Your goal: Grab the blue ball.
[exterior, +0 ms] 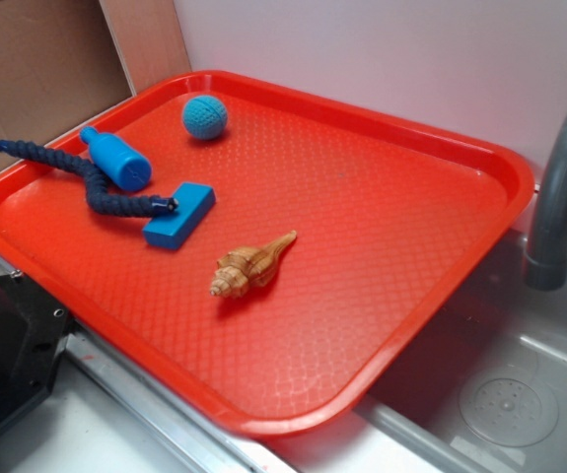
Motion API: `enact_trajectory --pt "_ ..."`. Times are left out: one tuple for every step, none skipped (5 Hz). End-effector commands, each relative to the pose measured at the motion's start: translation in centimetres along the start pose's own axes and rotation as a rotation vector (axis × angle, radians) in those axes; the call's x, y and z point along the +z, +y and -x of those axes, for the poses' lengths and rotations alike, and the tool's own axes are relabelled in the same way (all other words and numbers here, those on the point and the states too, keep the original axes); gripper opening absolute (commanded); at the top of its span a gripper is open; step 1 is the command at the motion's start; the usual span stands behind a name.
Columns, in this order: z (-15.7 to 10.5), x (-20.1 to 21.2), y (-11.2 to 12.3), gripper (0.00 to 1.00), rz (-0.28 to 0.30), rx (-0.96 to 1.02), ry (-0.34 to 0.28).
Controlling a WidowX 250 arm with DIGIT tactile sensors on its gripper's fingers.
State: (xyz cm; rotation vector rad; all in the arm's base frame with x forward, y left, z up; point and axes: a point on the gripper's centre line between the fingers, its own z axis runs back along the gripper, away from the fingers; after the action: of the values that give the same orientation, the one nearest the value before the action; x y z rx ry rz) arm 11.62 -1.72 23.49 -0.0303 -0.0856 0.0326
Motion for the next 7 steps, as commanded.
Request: enact_trajectory --pt "0.0 0.0 0.0 1.00 0.000 0.000 0.000" --pt "-1.3 -1.2 0.8 1.00 0.006 0.253 0.034" --pt "-2.3 -2.8 1.8 1.00 0.036 0.477 0.023" --pt "-3.7 -4.5 3.5 1.00 0.030 0.685 -0.042" --pt "-5.8 -7.1 5.5 1.00 -0.008 0.838 -0.119" --pt "-7.7 -9.2 6.8 1.00 -0.044 0.909 -0.204" --pt "-9.7 -11.4 7.8 1.00 -0.088 0.950 -0.251"
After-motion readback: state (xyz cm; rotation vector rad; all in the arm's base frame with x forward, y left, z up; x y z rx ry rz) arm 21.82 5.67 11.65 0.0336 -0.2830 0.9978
